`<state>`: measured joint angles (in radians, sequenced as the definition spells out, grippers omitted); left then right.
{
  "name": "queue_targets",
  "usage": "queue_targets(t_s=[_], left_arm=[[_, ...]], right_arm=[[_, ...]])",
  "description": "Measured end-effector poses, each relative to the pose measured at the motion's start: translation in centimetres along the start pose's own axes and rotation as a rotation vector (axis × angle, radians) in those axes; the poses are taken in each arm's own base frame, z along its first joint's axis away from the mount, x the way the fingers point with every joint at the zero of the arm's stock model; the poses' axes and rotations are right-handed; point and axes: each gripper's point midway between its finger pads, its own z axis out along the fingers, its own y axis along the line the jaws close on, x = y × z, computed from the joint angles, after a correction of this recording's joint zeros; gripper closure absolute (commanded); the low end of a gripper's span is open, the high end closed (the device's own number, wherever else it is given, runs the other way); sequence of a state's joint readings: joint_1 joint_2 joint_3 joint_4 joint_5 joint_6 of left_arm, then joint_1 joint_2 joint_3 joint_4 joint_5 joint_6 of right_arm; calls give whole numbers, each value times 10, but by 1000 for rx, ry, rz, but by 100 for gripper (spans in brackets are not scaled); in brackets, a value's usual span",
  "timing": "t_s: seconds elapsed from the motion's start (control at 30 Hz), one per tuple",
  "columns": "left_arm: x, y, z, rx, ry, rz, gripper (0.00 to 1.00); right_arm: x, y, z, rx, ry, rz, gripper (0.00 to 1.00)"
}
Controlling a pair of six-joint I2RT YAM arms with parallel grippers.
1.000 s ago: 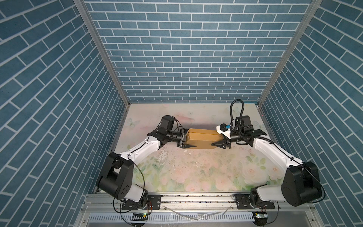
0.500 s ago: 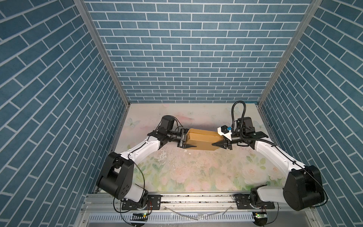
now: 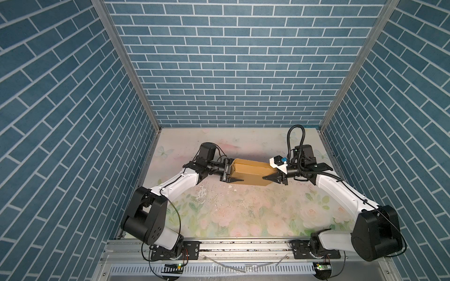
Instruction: Fold the paper box
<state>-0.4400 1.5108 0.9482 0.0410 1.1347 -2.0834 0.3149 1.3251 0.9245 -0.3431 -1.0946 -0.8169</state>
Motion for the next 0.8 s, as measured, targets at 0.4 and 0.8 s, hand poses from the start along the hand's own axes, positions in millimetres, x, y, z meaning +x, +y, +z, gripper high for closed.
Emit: queue_targets(t_s=[0.4, 0.8], left_arm=[[-5, -5, 2, 7, 17, 16, 48], [-6, -11, -2, 24, 25, 69, 27]], right_arm=[[2, -4, 0, 20, 16, -8, 74], [2, -4, -1, 42, 21, -23, 76]])
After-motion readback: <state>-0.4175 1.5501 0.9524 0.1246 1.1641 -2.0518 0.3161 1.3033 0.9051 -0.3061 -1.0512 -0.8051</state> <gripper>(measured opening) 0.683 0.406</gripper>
